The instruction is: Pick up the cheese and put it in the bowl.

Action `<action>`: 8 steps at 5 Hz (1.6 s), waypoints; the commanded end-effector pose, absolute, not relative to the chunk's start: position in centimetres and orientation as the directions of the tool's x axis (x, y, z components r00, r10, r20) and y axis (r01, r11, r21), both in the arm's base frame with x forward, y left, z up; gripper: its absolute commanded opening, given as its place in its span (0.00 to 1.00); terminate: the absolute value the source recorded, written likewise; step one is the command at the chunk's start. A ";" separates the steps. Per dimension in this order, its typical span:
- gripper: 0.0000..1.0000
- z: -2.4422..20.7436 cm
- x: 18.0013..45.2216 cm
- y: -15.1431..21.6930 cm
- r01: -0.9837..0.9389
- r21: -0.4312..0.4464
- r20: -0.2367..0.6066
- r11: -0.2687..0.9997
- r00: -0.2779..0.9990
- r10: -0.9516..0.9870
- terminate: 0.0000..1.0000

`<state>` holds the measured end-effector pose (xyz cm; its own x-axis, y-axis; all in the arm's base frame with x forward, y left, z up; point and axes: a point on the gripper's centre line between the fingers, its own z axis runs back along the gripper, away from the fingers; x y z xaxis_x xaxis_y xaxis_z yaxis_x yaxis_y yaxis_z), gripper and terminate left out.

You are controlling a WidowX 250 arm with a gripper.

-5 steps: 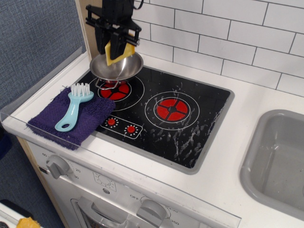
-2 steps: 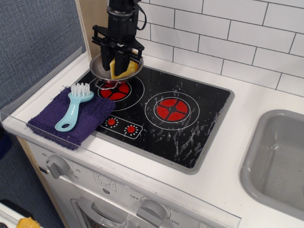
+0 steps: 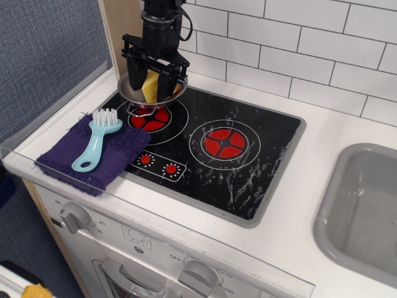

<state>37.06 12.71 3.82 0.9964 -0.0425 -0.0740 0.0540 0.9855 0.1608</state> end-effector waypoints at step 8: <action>1.00 12.1 36.0 11.7 0.092 0.111 0.157 0.990 0.982 -0.109 0.00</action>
